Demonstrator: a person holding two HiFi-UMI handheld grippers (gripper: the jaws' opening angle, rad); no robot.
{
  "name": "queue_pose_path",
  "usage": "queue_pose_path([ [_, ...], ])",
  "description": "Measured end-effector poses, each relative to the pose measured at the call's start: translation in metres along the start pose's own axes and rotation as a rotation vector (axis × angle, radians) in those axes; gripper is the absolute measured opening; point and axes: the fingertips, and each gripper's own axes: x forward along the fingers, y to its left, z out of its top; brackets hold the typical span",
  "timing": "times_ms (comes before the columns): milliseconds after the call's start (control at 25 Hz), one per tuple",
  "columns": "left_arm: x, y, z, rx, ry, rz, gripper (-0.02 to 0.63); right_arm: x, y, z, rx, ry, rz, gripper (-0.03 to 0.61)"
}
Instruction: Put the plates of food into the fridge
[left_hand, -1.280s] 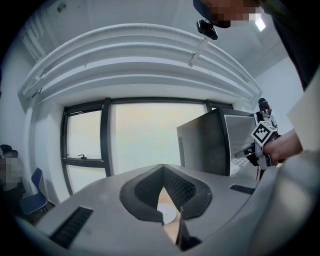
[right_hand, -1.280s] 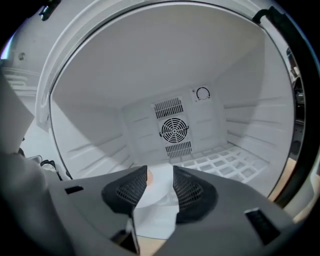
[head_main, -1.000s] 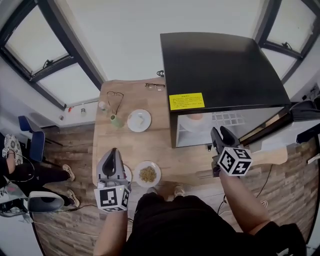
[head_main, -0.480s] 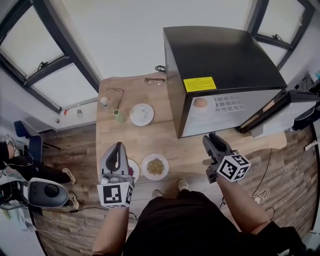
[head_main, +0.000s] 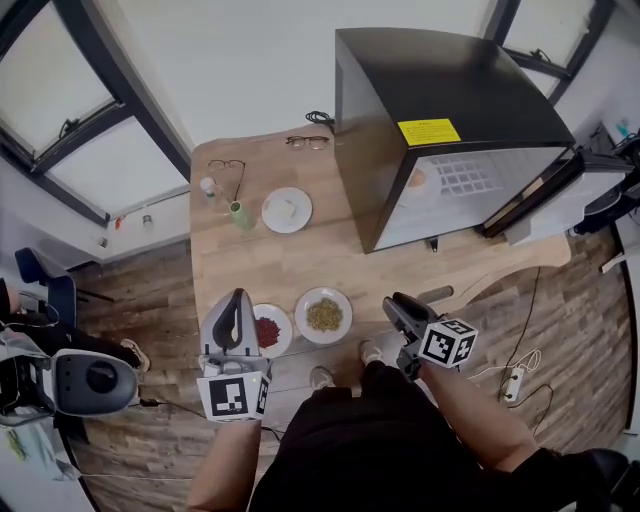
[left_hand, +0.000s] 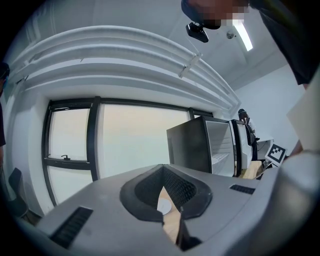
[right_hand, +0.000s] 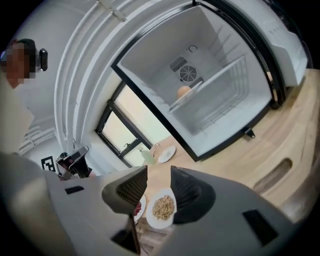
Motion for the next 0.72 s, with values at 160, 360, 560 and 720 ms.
queue_pose_path([
  [160,-0.011,0.008,-0.016,0.004,0.016,-0.024,0.005,0.008,-0.01,-0.044,0.137,0.01,-0.038,0.154],
  [360,-0.026,0.019,-0.026,0.045,0.035,-0.044,0.005,0.022,-0.017,-0.101,0.244,0.04,-0.062,0.152],
  [560,-0.043,0.032,-0.035,0.077,0.061,-0.053,0.005,0.039,-0.018,-0.147,0.295,0.076,-0.083,0.152],
  [720,-0.053,0.041,-0.042,0.096,0.086,-0.054,0.005,0.058,-0.02,-0.167,0.33,0.098,-0.084,0.152],
])
